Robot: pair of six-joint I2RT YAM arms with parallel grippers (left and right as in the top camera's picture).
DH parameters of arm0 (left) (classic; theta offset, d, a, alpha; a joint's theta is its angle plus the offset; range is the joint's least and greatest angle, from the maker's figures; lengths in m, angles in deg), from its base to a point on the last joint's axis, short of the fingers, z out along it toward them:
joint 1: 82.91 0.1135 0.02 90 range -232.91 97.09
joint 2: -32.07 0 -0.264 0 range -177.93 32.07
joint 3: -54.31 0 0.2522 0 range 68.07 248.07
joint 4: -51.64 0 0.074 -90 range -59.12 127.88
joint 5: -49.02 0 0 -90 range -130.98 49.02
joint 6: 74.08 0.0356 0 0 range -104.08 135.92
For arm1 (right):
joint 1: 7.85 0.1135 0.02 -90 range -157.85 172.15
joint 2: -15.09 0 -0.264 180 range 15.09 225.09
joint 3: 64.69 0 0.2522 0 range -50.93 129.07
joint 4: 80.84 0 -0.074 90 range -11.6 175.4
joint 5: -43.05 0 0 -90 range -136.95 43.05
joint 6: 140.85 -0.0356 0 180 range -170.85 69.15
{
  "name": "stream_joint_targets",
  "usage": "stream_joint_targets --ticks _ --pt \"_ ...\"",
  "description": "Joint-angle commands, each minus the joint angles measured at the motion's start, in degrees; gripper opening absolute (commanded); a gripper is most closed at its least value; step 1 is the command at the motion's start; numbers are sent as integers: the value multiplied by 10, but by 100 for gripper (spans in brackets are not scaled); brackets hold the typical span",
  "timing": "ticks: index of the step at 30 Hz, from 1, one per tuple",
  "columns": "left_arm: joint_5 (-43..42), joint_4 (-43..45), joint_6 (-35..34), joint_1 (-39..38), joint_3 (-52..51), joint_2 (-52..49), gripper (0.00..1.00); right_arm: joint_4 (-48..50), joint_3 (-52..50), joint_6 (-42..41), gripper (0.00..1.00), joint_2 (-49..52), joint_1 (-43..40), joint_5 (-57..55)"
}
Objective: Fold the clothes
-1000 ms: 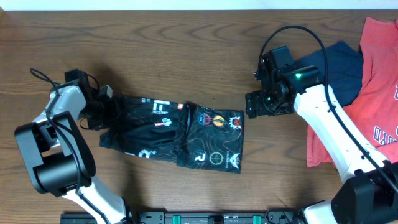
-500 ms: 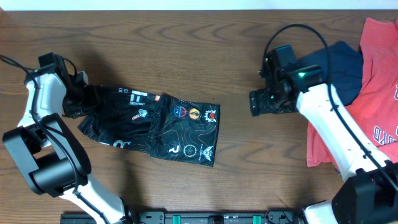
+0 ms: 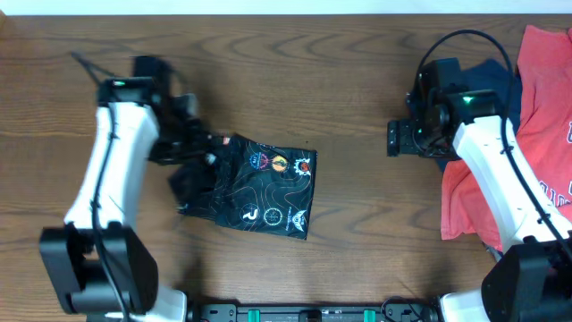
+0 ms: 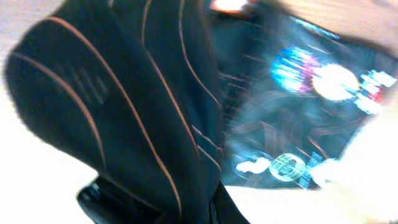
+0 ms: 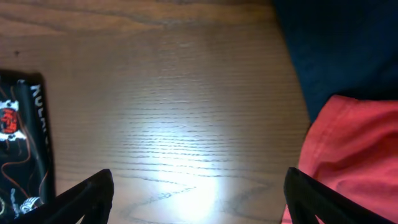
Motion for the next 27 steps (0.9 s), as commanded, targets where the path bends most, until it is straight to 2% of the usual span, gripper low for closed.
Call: stream_joint_targets --ticks 1,6,11,21,27 --pt "-12 -8 -55 -71 10 12 6 0 0 5 86 3 -6 -6" --pt "-11 -6 -73 -166 2 6 6 -6 0 9 86 3 -6 -5" --pt "-11 5 -101 -225 -7 -6 6 -8 0 9 86 3 -7 -6" --pt "-11 11 -111 -267 -7 -31 6 -17 0 9 86 3 -7 -5" --pt "-26 33 -143 -291 -7 -32 6 -16 0 9 86 3 -7 -5"
